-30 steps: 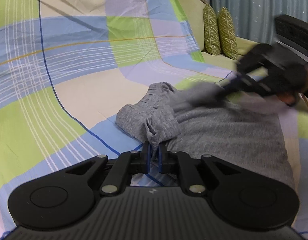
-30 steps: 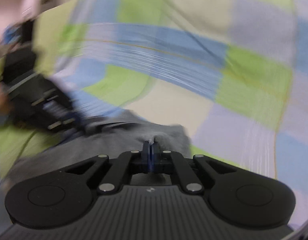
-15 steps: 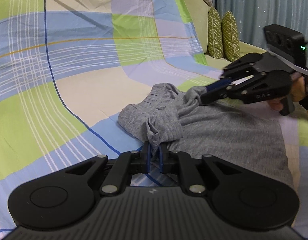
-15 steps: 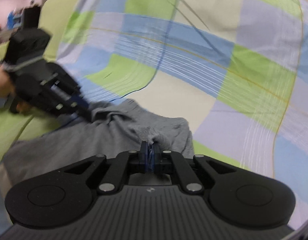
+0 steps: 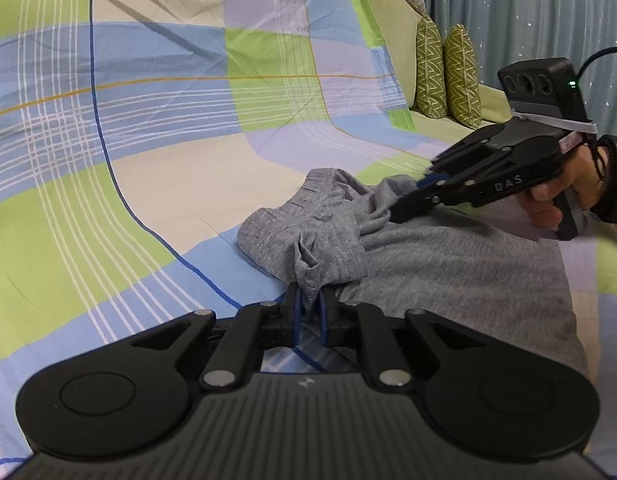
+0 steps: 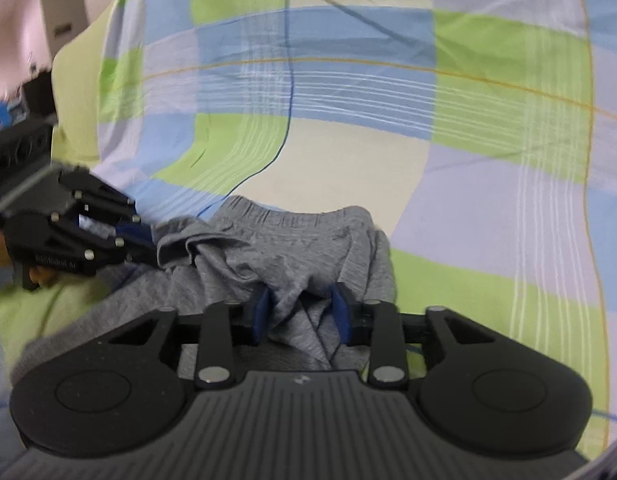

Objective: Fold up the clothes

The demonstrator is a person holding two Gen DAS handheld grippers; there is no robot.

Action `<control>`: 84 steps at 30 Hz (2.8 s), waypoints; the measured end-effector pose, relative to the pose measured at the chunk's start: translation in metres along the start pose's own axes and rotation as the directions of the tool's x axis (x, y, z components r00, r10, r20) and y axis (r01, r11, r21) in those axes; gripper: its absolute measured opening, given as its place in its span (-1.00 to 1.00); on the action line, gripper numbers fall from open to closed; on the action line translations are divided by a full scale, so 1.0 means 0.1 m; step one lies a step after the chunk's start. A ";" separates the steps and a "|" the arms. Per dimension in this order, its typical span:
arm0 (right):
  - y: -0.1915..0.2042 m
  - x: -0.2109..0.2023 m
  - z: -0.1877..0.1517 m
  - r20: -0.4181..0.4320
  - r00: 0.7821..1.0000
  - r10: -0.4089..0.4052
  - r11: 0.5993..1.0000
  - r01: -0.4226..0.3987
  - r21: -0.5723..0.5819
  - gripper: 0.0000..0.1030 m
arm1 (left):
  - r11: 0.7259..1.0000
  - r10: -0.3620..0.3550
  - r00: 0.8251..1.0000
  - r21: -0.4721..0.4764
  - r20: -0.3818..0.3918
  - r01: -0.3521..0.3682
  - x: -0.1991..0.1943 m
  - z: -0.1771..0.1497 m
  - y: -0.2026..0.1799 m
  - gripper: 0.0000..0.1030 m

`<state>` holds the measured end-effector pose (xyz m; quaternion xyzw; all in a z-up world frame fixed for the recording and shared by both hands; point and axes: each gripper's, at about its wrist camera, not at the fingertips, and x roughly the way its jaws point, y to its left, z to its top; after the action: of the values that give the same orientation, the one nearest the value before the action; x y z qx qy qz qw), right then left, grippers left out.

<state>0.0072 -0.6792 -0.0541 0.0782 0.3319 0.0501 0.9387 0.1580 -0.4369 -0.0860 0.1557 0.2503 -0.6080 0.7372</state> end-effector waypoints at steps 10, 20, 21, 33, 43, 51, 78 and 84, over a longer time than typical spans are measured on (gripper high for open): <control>0.15 -0.55 0.05 0.170 0.975 -0.140 0.988 0.150 -0.043 -0.92 | 1.000 0.010 0.994 0.010 0.113 -0.011 -0.12 0.24 -0.07 -0.85; -0.02 0.05 0.14 -0.002 0.989 -0.145 0.988 0.144 -0.055 -0.87 | 0.998 -0.014 0.997 -0.061 0.073 0.018 0.08 0.30 0.17 -0.24; -0.04 0.03 0.10 0.001 0.990 -0.144 0.989 0.144 -0.036 -0.86 | 0.999 -0.027 0.998 -0.046 0.061 0.029 0.08 0.31 0.16 -0.24; -0.13 -0.07 0.04 0.029 0.991 -0.132 0.991 0.131 0.042 -0.82 | 0.999 -0.002 0.998 0.037 -0.067 0.004 0.37 0.38 -0.08 -0.60; -0.10 -0.37 0.07 0.114 0.981 -0.154 0.988 0.150 0.046 -0.96 | 0.995 0.095 0.993 -0.023 0.073 -0.093 0.07 0.36 -0.10 -1.00; -0.21 0.00 0.23 0.070 0.980 -0.185 0.982 0.181 0.059 -0.96 | 0.970 0.123 0.992 -0.211 -0.002 -0.120 0.34 0.29 0.28 -0.78; 0.91 -1.16 -0.64 -0.002 0.971 -0.241 0.968 0.240 -0.076 -0.45 | 0.883 -0.194 0.978 -0.449 -0.080 0.138 -0.50 -0.17 -0.58 -0.40; 0.83 -1.11 -0.62 -0.009 0.969 -0.247 0.966 0.245 -0.085 -0.41 | 0.824 -0.245 0.967 -0.541 -0.066 0.171 -0.45 -0.30 -0.48 -0.98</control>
<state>-0.1220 -0.6068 -0.0184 -0.0034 0.3457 -0.0520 0.9369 0.1000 -0.3943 -0.0822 -0.0424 0.4722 -0.5802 0.6623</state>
